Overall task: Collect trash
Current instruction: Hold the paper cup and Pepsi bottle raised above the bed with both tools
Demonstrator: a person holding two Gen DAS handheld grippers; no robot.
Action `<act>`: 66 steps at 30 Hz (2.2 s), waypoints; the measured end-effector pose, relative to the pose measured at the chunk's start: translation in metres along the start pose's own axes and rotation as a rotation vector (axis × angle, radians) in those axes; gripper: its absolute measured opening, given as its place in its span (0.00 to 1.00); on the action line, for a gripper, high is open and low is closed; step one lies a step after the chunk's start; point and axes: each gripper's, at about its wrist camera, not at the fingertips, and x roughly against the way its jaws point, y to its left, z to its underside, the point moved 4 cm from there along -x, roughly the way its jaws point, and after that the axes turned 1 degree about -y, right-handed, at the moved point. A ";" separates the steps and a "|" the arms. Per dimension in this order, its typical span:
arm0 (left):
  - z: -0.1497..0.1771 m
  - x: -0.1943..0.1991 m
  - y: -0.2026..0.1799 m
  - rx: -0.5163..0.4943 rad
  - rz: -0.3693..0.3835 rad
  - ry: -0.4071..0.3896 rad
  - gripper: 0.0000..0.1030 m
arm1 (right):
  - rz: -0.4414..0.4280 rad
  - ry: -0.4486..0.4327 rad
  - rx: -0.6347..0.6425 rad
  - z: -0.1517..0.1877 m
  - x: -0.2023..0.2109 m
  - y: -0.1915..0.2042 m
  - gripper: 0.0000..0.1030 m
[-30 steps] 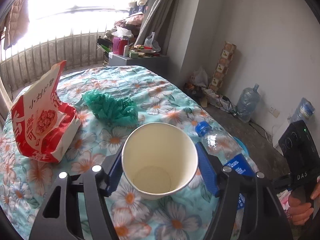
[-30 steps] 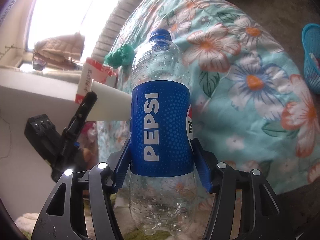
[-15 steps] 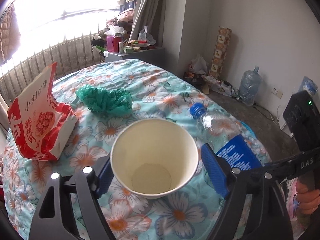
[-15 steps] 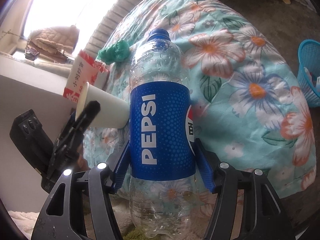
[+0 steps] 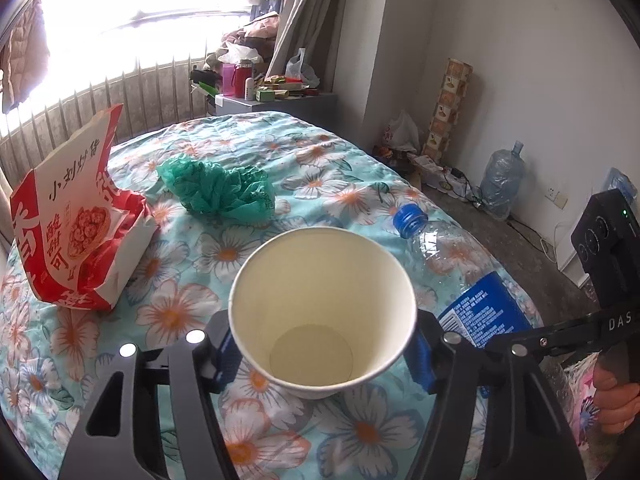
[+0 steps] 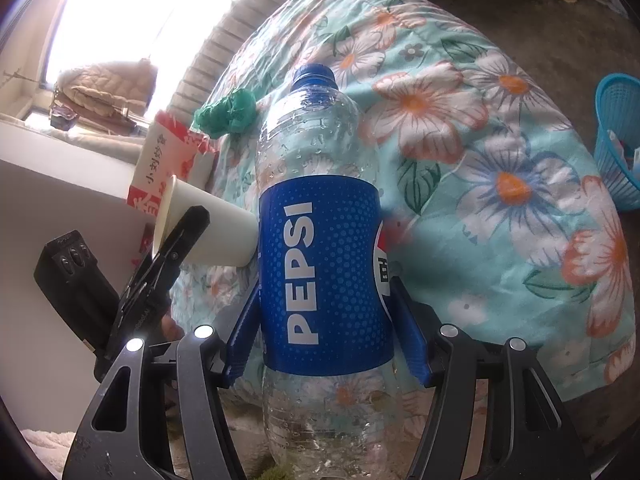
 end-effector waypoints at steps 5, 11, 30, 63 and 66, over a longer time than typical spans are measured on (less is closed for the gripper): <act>-0.001 0.001 0.003 0.017 0.000 -0.008 0.61 | -0.006 -0.001 -0.010 -0.002 -0.001 -0.002 0.58; -0.003 0.004 0.004 0.017 -0.006 -0.021 0.60 | -0.016 -0.005 -0.020 -0.002 -0.001 -0.005 0.58; -0.006 0.010 0.003 0.017 -0.015 -0.041 0.60 | -0.055 -0.053 -0.028 -0.003 0.020 -0.012 0.54; -0.009 0.015 -0.001 0.009 -0.017 -0.054 0.60 | -0.056 -0.060 -0.036 -0.006 0.031 -0.017 0.54; -0.012 0.019 -0.003 0.006 -0.018 -0.060 0.60 | -0.056 -0.062 -0.034 -0.007 0.032 -0.016 0.54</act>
